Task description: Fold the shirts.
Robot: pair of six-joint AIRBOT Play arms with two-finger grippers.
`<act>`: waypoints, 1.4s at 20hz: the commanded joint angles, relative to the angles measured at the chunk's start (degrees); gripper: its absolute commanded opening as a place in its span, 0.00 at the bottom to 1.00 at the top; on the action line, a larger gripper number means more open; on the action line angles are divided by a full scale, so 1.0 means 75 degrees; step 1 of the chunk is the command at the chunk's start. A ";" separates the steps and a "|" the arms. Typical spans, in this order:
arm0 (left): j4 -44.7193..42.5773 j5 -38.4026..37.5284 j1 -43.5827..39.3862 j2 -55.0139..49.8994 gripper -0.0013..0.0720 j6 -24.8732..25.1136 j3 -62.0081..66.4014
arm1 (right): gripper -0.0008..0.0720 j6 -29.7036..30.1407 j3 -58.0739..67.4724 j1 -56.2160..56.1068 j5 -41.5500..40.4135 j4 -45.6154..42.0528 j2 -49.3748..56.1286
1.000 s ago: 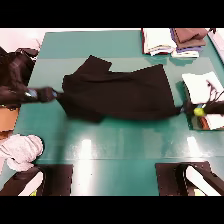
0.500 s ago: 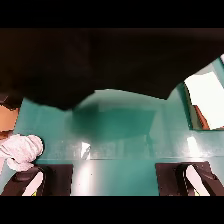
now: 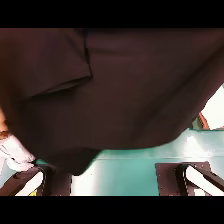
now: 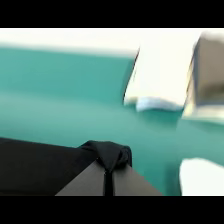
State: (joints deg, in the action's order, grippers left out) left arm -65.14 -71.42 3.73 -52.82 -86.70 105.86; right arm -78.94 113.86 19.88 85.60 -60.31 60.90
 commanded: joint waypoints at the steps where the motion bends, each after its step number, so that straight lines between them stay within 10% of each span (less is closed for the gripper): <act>1: 0.0117 -0.0306 0.0000 -0.1329 0.05 -0.0020 -0.1314 | 0.04 -0.0277 -0.0198 -0.1195 0.0863 -0.1696 0.1411; 7: 0.0297 0.0487 0.0000 -0.4028 0.05 0.0087 -0.2664 | 0.04 -0.0294 -0.2498 -0.1830 -0.0560 -0.1897 0.3669; 13: 0.0924 0.1574 0.0047 -0.5115 0.05 0.0428 -0.2180 | 0.04 -0.0411 -0.0863 -0.1813 -0.1131 -0.1909 0.5179; 26: 0.0699 0.0230 0.0038 -0.5115 0.06 0.0822 -0.3990 | 0.04 -0.0283 -0.3920 -0.1673 -0.1486 -0.1900 0.4199; 27: 0.0676 0.0204 0.0041 -0.5115 0.15 0.0816 -0.4068 | 0.12 -0.0341 -0.3955 -0.1670 -0.1498 -0.1891 0.4202; 28: 0.0562 0.0149 0.0052 -0.5094 0.53 0.0731 -0.4065 | 0.41 -0.0353 -0.3893 -0.1623 -0.1510 -0.1894 0.4197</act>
State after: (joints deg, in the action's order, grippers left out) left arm -59.81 -69.89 4.23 -91.13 -80.71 77.91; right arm -80.71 87.07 7.60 75.50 -74.87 92.79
